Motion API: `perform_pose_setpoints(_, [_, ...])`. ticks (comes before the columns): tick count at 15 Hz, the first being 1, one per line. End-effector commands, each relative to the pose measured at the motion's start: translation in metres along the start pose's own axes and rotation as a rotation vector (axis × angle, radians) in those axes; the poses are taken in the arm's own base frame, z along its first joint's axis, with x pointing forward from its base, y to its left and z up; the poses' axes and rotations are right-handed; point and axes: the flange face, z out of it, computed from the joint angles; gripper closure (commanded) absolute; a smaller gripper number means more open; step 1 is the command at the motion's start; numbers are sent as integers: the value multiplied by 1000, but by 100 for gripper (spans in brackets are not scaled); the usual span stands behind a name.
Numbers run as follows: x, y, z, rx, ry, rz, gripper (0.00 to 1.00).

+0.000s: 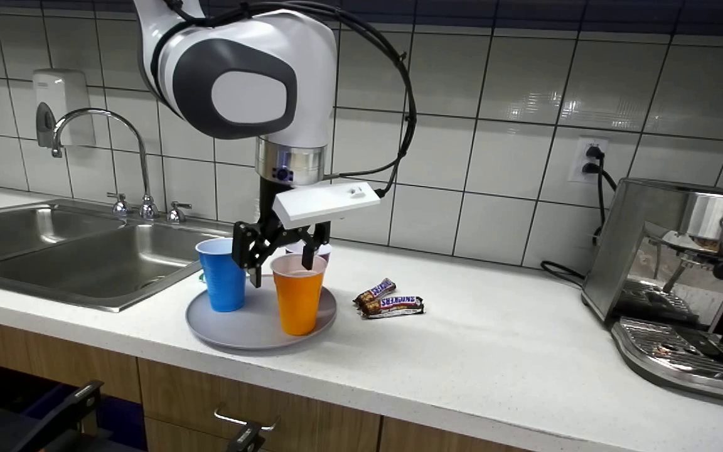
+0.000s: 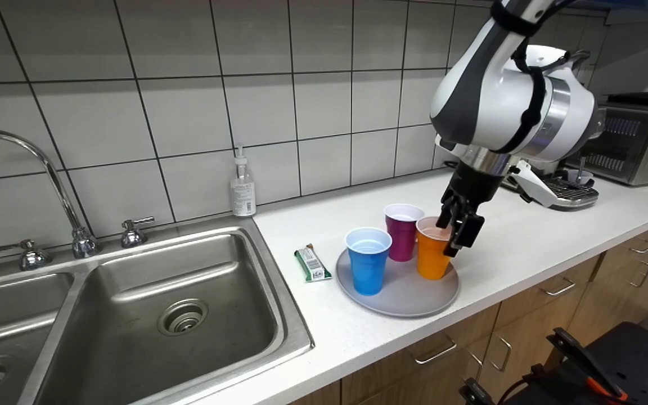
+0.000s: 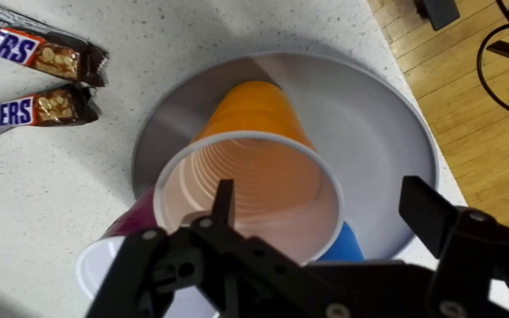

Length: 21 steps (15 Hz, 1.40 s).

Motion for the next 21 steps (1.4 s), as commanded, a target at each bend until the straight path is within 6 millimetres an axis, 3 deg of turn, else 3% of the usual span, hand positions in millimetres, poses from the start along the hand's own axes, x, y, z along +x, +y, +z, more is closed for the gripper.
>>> perform_pose_setpoints(1, [0, 5, -14, -15, 24, -2, 0])
perform_pose_setpoints(9, [-19, 14, -40, -15, 30, 76, 0])
perform_pose_setpoints(21, [-59, 33, -108, -155, -89, 262, 0])
